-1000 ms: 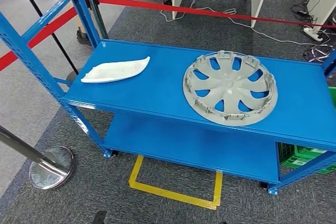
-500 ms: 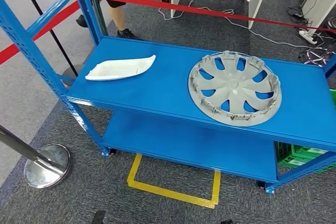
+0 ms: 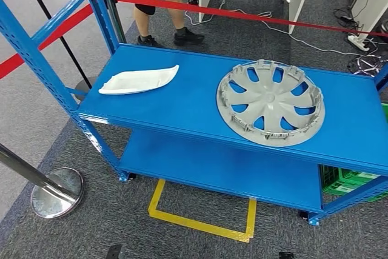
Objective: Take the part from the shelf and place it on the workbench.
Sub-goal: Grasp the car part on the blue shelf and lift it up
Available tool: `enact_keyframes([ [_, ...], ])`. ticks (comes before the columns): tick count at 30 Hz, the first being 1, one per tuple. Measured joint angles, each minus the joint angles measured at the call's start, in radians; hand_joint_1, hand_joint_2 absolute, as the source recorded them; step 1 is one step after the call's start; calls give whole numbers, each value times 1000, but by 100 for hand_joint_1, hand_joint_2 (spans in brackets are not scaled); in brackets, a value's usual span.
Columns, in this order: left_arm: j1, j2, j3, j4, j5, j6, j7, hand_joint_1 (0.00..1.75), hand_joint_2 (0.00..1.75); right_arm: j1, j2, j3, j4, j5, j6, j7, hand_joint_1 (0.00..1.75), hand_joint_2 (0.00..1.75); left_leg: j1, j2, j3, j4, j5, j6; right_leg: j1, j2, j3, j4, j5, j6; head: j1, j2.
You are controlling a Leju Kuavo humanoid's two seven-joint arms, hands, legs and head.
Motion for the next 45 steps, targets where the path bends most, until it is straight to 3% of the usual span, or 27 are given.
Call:
enact_keyframes([
  [2, -1, -1, 1, 0, 1, 1, 0, 0, 175, -3, -1, -12, -3, -21, -14, -11, 0, 175, 2, 1, -21, 45, -34, -11, -4, -1, 1, -5, 5, -10, -4, 0],
  [5, -1, -3, 4, 0, 1, 5, 0, 0, 175, -9, -1, -44, -8, -111, -79, -59, 0, 175, 4, 1, -109, 227, -121, -22, -5, -3, -2, -6, 6, -15, -8, 0],
  [6, -1, -3, 8, 0, 1, 8, 0, 0, 175, -11, -3, -59, -11, -149, -107, -80, 0, 175, 4, 2, -128, 265, -128, -23, -5, -3, -2, -6, 6, -15, -8, 0],
  [7, 0, -3, 11, 0, 1, 10, 0, 0, 175, -14, -5, -75, -14, -187, -131, -102, 0, 175, 5, 2, -129, 267, -115, -23, -5, -3, -2, -5, 6, -15, -8, 0],
  [8, 0, -4, 15, 0, 0, 11, 0, 0, 175, -18, -8, -91, -19, -226, -152, -127, 0, 175, 5, 2, -113, 234, -87, -22, -6, -3, -2, -5, 6, -15, -8, 0],
  [10, -1, -5, 18, 0, -2, 14, 0, 0, 175, -26, -14, -122, -30, -303, -184, -181, 0, 175, 8, 2, -49, 108, -24, -21, -6, -1, 0, -4, 5, -8, -8, 0],
  [11, -3, -6, 19, 0, -4, 15, 0, 0, 175, -29, -18, -136, -37, -342, -196, -209, 0, 175, 8, 1, -21, 54, -7, -17, -4, 1, -1, -3, 4, -3, -9, 0],
  [13, -6, -10, 20, 0, -7, 15, 0, 0, 175, -34, -26, -154, -54, -416, -210, -267, 0, 175, 6, -1, 0, 4, -4, -4, -2, 1, -3, -5, 5, 11, -10, 0],
  [16, -5, -13, 23, 0, -11, 16, 0, 0, 175, -39, -32, -173, -95, -513, -215, -369, 0, 175, 5, -2, 0, -4, 0, 20, -5, 0, -8, 2, -2, 29, -8, 0],
  [18, -5, -15, 26, 0, -15, 15, 0, 0, 175, -44, -33, -178, -125, -570, -215, -444, 0, 175, 6, 0, 1, -8, 3, 31, -5, -2, -46, 83, -51, 34, -2, 0],
  [20, -5, -15, 27, 0, -20, 15, 0, 0, 175, -47, -33, -174, -162, -630, -213, -494, 0, 175, 3, 1, 1, -8, 2, 37, -4, -3, -109, 216, -112, 35, 2, 0],
  [21, -5, -15, 28, 0, -21, 15, 0, 0, 175, -46, -32, -164, -189, -663, -211, -503, 0, 175, 2, 2, 2, -8, 1, 39, -4, -3, -131, 264, -125, 35, 2, 0],
  [22, -4, -15, 30, 0, -22, 14, 0, 0, 175, -43, -30, -151, -217, -692, -209, -508, 0, 175, 0, 1, 3, -8, 1, 40, -3, -3, -138, 276, -120, 35, 2, 0],
  [23, -4, -16, 32, 0, -23, 14, 0, 0, 175, -41, -28, -135, -245, -713, -206, -510, 0, 175, 0, 0, 4, -8, 1, 40, -3, -3, -125, 250, -97, 34, 2, 0],
  [25, -5, -18, 37, 0, -25, 14, -1, 0, 175, -38, -25, -107, -288, -735, -204, -511, 0, 175, -1, -1, 8, -7, -1, 37, -4, -4, -61, 120, -31, 30, 2, 0],
  [27, -5, -20, 39, 0, -26, 14, -2, 0, 175, -35, -16, -79, -331, -760, -203, -512, 0, 175, -5, -2, 9, -4, -4, 28, -4, -3, -9, 16, 2, 25, 2, 0],
  [30, -6, -21, 43, 0, -29, 14, -3, 0, 175, -6, 9, 0, -431, -828, -207, -513, 0, 175, -7, -2, 7, -5, -1, 13, -3, -2, -1, -4, 5, 11, 1, 0],
  [32, -6, -21, 43, 0, -31, 15, -3, 0, 175, 12, 23, 63, -495, -854, -211, -514, 0, 175, -6, -1, -2, 14, -19, 2, -6, -2, -1, -6, 8, 0, -1, 0],
  [33, -7, -21, 44, 0, -31, 15, -3, 0, 175, 16, 28, 90, -520, -858, -212, -514, 0, 175, -5, -1, -19, 52, -43, -4, -8, -1, -1, -8, 10, -6, -4, 0],
  [35, -9, -21, 44, 0, -32, 15, -3, 0, 175, 24, 36, 129, -562, -868, -214, -515, 0, 175, -3, 0, -80, 178, -105, -13, -8, -2, -2, -8, 10, -11, -8, 0],
  [37, -8, -21, 44, 0, -34, 15, -3, 0, 175, 39, 49, 164, -612, -882, -214, -515, 0, 175, -2, 0, -128, 268, -129, -16, -7, -4, -3, -8, 10, -12, -9, 0],
  [38, -7, -21, 45, 0, -37, 15, -3, 0, 175, 48, 59, 183, -643, -888, -214, -515, 0, 175, -2, 0, -127, 263, -112, -15, -7, -5, -3, -8, 10, -11, -9, 0],
  [39, -7, -21, 45, 0, -39, 15, -3, 0, 175, 55, 70, 202, -679, -890, -215, -515, 0, 175, -1, 0, -107, 222, -80, -14, -8, -5, -2, -8, 10, -11, -9, 0],
  [41, -9, -22, 45, 0, -44, 14, -3, 0, 175, 66, 93, 242, -759, -891, -215, -515, 0, 175, -1, 1, -42, 93, -18, -9, -7, -2, -2, -6, 9, -6, -10, 0],
  [43, -12, -24, 45, 0, -48, 14, -3, 0, 175, 74, 109, 277, -840, -897, -215, -516, 0, 175, -1, -1, -3, 11, 1, 0, -3, 0, -6, -5, 9, 6, -10, 0],
  [45, -12, -26, 45, 0, -52, 14, -3, 0, 175, 85, 116, 307, -913, -901, -215, -516, 0, 175, -3, -3, -1, -3, -2, 14, -3, -1, -7, -9, 11, 18, -9, 0],
])
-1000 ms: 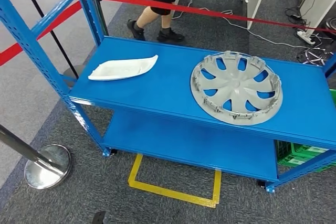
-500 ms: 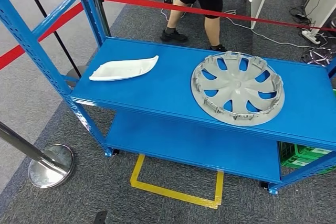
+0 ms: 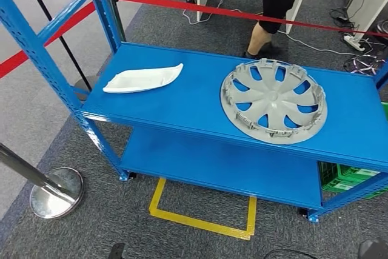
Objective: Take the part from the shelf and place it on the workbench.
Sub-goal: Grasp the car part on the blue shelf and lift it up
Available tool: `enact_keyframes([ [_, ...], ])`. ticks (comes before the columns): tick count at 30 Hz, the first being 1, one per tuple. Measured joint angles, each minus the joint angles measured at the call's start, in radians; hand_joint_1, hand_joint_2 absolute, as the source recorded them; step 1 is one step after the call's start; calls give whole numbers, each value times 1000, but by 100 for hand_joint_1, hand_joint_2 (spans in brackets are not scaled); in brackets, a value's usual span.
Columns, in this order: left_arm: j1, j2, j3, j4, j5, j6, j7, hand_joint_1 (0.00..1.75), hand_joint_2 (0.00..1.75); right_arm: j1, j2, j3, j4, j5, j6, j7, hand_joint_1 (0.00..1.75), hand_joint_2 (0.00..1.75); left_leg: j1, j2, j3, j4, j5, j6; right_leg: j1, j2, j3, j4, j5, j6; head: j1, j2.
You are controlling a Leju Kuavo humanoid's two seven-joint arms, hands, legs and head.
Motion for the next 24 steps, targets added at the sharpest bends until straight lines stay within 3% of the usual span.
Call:
enact_keyframes([
  [2, 2, -1, 0, 0, -2, 0, 0, 0, 175, 12, 1, 26, -75, 7, 0, 0, 0, 175, 1, 0, 1, -4, 3, 13, -3, -1, -8, 17, -15, 9, 2, 0],
  [3, 2, -1, 0, 0, -4, 0, 0, 0, 175, 16, 1, 38, -113, 12, 0, 0, 0, 175, 2, 1, 2, -6, 5, 18, -2, -2, -25, 53, -38, 12, 5, 0],
  [6, 2, -3, 1, 0, -8, 0, 0, 0, 175, 33, 1, 78, -222, 16, 0, 0, 0, 175, 0, 3, 2, -7, 4, 28, -1, -2, -111, 240, -127, 15, 8, 0],
  [7, 2, -3, 1, 0, -9, 0, 0, 0, 175, 42, 0, 94, -262, 15, 0, 0, 0, 175, -1, 3, 3, -6, 3, 29, 0, -2, -129, 276, -134, 16, 8, 0],
  [8, 2, -3, 1, 0, -9, -1, 0, 0, 175, 51, 0, 111, -301, 13, 0, 0, 0, 175, -2, 2, 5, -6, 2, 29, 0, -2, -129, 275, -121, 16, 8, 0],
  [9, 2, -4, 1, 0, -10, -1, 0, 0, 175, 57, -1, 129, -340, 9, 0, 0, 0, 175, -2, 2, 7, -6, 1, 29, -1, -3, -110, 235, -92, 15, 8, 0],
  [10, 2, -4, 1, 0, -10, -1, 0, 0, 175, 63, -2, 147, -375, 4, 0, 0, 0, 175, -2, 1, 10, -6, 0, 26, -1, -3, -77, 167, -54, 15, 9, 0],
  [12, 2, -5, 1, 0, -10, -1, 1, 0, 175, 75, -2, 182, -442, -9, 0, 0, 0, 175, -6, 0, 12, -3, -4, 19, -2, -2, -16, 46, -9, 11, 8, 0],
  [13, 2, -5, 1, 0, -10, -1, 1, 0, 175, 85, -2, 202, -478, -16, 0, 0, 0, 175, -8, -1, 11, -2, -4, 14, -2, -1, -2, 17, -3, 8, 8, 0],
  [17, 1, -5, 2, 0, -12, 0, 1, 0, 175, 127, -4, 292, -619, -30, 0, 0, 0, 175, -7, -1, 4, 7, -13, -6, -2, 0, 0, 5, 0, -15, 6, 0],
  [19, 0, -4, 4, 0, -12, 1, 1, 0, 175, 147, -4, 342, -684, -32, 0, 0, 0, 175, -5, 1, -32, 83, -59, -19, -4, -3, 1, 2, 1, -25, 2, 0],
  [21, 0, -3, 7, 0, -11, 1, 1, 0, 175, 168, -4, 394, -744, -34, 0, 0, 0, 175, -4, 1, -97, 214, -116, -26, -4, -5, 0, 2, 1, -29, 0, 0],
  [22, 1, -3, 11, 0, -10, 1, 1, 0, 175, 178, -4, 419, -772, -34, 0, 0, 0, 175, -4, 1, -121, 260, -127, -28, -4, -6, 0, 2, 1, -30, 0, 0],
  [23, 1, -2, 15, 0, -10, 1, 1, 0, 175, 186, -4, 442, -798, -33, 0, 0, 0, 175, -4, 1, -130, 274, -119, -28, -4, -6, 0, 3, 1, -30, 0, 0],
  [24, 1, -2, 19, 0, -9, 1, 1, 0, 175, 193, -4, 464, -824, -31, 0, 0, 0, 175, -3, 1, -121, 252, -94, -27, -4, -5, 1, 3, 0, -30, 0, 0],
])
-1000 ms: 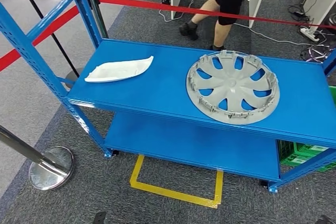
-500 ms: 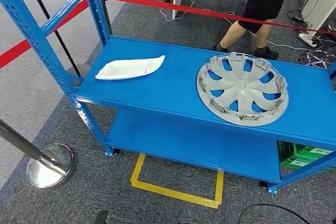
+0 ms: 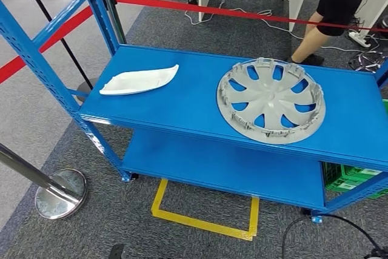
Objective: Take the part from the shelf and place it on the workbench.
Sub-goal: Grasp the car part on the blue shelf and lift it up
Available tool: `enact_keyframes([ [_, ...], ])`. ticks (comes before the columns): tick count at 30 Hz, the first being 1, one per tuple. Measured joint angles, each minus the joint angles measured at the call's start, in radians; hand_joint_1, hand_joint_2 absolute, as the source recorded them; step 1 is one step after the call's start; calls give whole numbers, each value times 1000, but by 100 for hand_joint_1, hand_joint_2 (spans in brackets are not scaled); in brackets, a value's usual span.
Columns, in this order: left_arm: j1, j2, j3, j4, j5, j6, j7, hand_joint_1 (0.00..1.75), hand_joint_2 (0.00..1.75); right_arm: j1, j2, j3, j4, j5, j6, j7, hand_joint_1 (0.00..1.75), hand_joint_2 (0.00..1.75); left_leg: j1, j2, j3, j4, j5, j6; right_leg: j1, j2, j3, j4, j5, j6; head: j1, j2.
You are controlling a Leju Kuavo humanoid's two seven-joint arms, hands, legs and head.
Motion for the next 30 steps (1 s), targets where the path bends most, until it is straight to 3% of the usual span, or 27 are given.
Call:
enact_keyframes([
  [2, 0, 0, 5, 0, 0, 0, 0, 0, 175, 11, 1, 36, -49, 4, 0, 0, 0, 175, 1, 1, 58, -117, 68, 3, 0, 1, 2, 0, -1, 3, 0, 0],
  [3, -1, -1, 6, 0, 0, 0, 1, 0, 175, 18, 2, 54, -75, 7, 0, 0, 0, 175, 2, 0, 88, -180, 87, 7, 2, 2, 1, 3, -3, 7, 0, 0],
  [5, -1, -2, 7, 0, 1, 0, 2, 0, 175, 32, 3, 92, -124, 14, 0, 0, 0, 175, 2, -1, 117, -244, 96, 16, 7, 3, -1, 3, -4, 18, 1, 0],
  [7, 0, -3, 10, 0, 2, 0, 2, 0, 175, 45, 5, 132, -166, 31, 0, 0, 0, 175, 2, -2, 119, -253, 94, 29, 6, 3, -3, 3, -4, 29, 2, 0],
  [9, 0, -4, 13, 0, 4, 0, 2, 0, 175, 62, 7, 182, -202, 64, 1, 0, 0, 175, 5, -1, 121, -256, 97, 40, 6, 1, -18, 39, -28, 36, 5, 0],
  [12, 0, -5, 23, 0, 9, -1, -1, 0, 175, 88, 9, 286, -242, 127, 1, 0, 0, 175, 5, 0, 123, -257, 96, 49, 7, 1, -93, 210, -121, 40, 11, 0],
  [13, 1, -5, 27, 0, 9, -1, -1, 0, 175, 95, 9, 322, -249, 153, 1, 0, 0, 175, 5, 1, 123, -257, 96, 50, 7, 1, -115, 260, -139, 41, 11, 0],
  [14, 1, -5, 30, 0, 9, -2, -2, 0, 175, 101, 9, 358, -254, 183, 1, 0, 0, 175, 4, 1, 124, -257, 95, 51, 7, 1, -125, 279, -139, 41, 12, 0],
  [15, 1, -6, 32, 0, 8, -2, -2, 0, 175, 104, 8, 393, -258, 217, 1, 1, 0, 175, 4, 0, 126, -257, 95, 50, 7, 1, -115, 259, -119, 40, 11, 0],
  [18, 0, -9, 36, 0, 5, -4, -2, 0, 175, 106, 3, 478, -266, 281, 1, 1, 0, 175, 3, -2, 132, -254, 90, 43, 6, 1, -24, 73, -28, 36, 12, 0],
  [20, 0, -10, 37, 0, 3, -4, -2, 0, 175, 107, 0, 517, -269, 293, 1, 1, 0, 175, -1, -3, 130, -253, 90, 33, 7, 3, 5, 10, -13, 29, 11, 0],
  [22, 0, -10, 38, 0, 2, -4, -2, 0, 175, 109, -2, 550, -269, 304, 1, 2, 0, 175, -2, -4, 129, -255, 92, 24, 8, 6, 5, 7, -12, 18, 10, 0],
  [24, -1, -9, 39, -1, 0, -4, -2, 0, 175, 111, -5, 586, -269, 313, 1, 2, 0, 175, -1, -3, 122, -238, 76, 14, 5, 4, 7, 3, -9, 7, 7, 0],
  [25, -1, -9, 39, -1, 0, -4, -2, 0, 175, 111, -7, 606, -269, 315, 1, 2, 0, 175, -1, -2, 105, -203, 54, 8, 3, 3, 8, 1, -8, 3, 4, 0],
  [28, -2, -8, 45, -2, 0, -4, -2, 0, 175, 111, -14, 661, -260, 317, 1, 2, 0, 175, 0, -1, 14, -20, -26, -4, 3, 1, 7, 0, -9, -4, -1, 0],
  [29, -1, -8, 47, -2, 0, -4, -2, 0, 175, 112, -16, 677, -256, 317, 1, 2, 0, 175, 0, -1, -4, 13, -29, -5, 3, 1, 7, 0, -9, -5, -1, 0],
  [30, -1, -7, 49, -2, 0, -4, -2, 0, 175, 112, -18, 690, -252, 317, 1, 2, 0, 175, 1, -1, -5, 12, -14, -4, 3, 1, 8, 0, -9, -5, -1, 0],
])
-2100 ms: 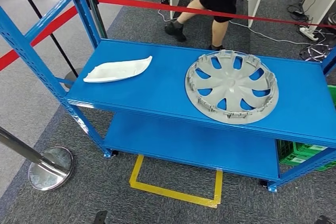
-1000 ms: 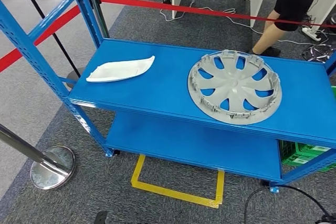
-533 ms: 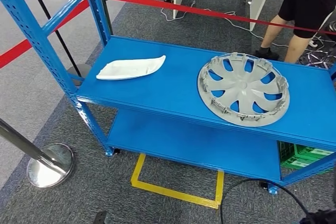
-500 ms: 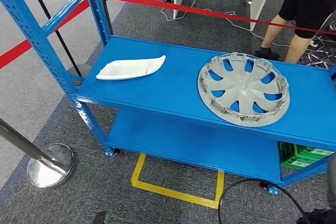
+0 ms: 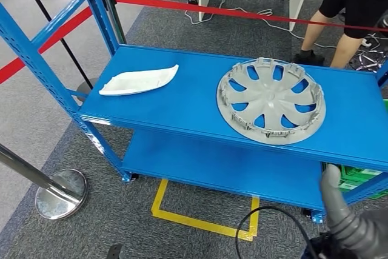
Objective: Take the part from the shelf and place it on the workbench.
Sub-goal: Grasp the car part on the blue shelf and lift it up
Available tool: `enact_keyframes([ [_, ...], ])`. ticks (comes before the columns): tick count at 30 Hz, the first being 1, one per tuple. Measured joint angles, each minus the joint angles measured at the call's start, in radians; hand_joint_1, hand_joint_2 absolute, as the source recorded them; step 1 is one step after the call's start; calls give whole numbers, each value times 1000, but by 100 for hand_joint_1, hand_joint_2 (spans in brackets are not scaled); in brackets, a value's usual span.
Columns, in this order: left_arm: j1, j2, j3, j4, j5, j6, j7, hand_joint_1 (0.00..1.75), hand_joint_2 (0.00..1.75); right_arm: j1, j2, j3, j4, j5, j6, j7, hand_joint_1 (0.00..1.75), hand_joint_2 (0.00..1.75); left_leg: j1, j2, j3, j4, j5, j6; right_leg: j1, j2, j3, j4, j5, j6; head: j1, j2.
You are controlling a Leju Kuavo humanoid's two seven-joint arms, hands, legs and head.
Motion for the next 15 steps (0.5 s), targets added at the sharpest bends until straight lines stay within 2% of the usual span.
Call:
enact_keyframes([
  [1, 0, 0, 1, 0, 0, 0, 0, 0, 175, 0, -1, 10, 3, 0, 0, 0, 0, 175, 1, 0, 17, -37, 31, 1, 0, 1, 1, 0, 0, 0, 0, 0],
  [3, 0, 0, 3, 0, 0, 0, 0, 0, 175, 0, -2, 24, 7, 0, 0, 0, 0, 175, 3, 1, 79, -162, 95, 1, 2, 2, 3, 2, -3, 5, 0, 0],
  [5, -2, -1, 3, 0, 0, 0, 0, 0, 175, 0, -4, 36, 11, -2, 0, 1, 0, 175, 4, -1, 118, -247, 115, 10, 6, 3, 0, 4, -4, 15, 0, 0],
  [8, -1, -3, 4, 0, -1, -2, 0, 0, 175, -1, -13, 77, 35, -14, 0, 1, 0, 175, 4, -2, 121, -266, 113, 32, 7, 3, -4, 1, -2, 31, 2, 0],
  [9, -1, -3, 5, 0, -1, -2, -1, 0, 175, -2, -17, 95, 47, -19, 0, 1, 0, 175, 5, -1, 121, -268, 115, 38, 6, 2, -10, 12, -12, 36, 4, 0],
  [11, -1, -4, 5, 0, -1, -4, -1, 0, 175, -5, -27, 132, 73, -30, 0, 2, 0, 175, 7, 0, 123, -270, 117, 47, 6, 1, -47, 93, -59, 43, 9, 0],
  [13, -1, -4, 5, 0, -4, -6, -1, 0, 175, -13, -45, 171, 112, -48, 0, 8, 0, 175, 5, 1, 123, -270, 116, 52, 6, 1, -108, 220, -113, 45, 13, 0],
  [14, -1, -4, 5, 0, -6, -7, -1, 0, 175, -20, -59, 194, 136, -60, 0, 15, 0, 175, 5, 1, 123, -270, 116, 53, 7, 1, -129, 261, -122, 45, 13, 0],
  [15, -1, -4, 5, 0, -8, -9, -1, 0, 175, -28, -74, 221, 160, -73, 1, 24, 0, 175, 4, 1, 123, -270, 116, 53, 7, 1, -134, 268, -114, 44, 14, 0],
])
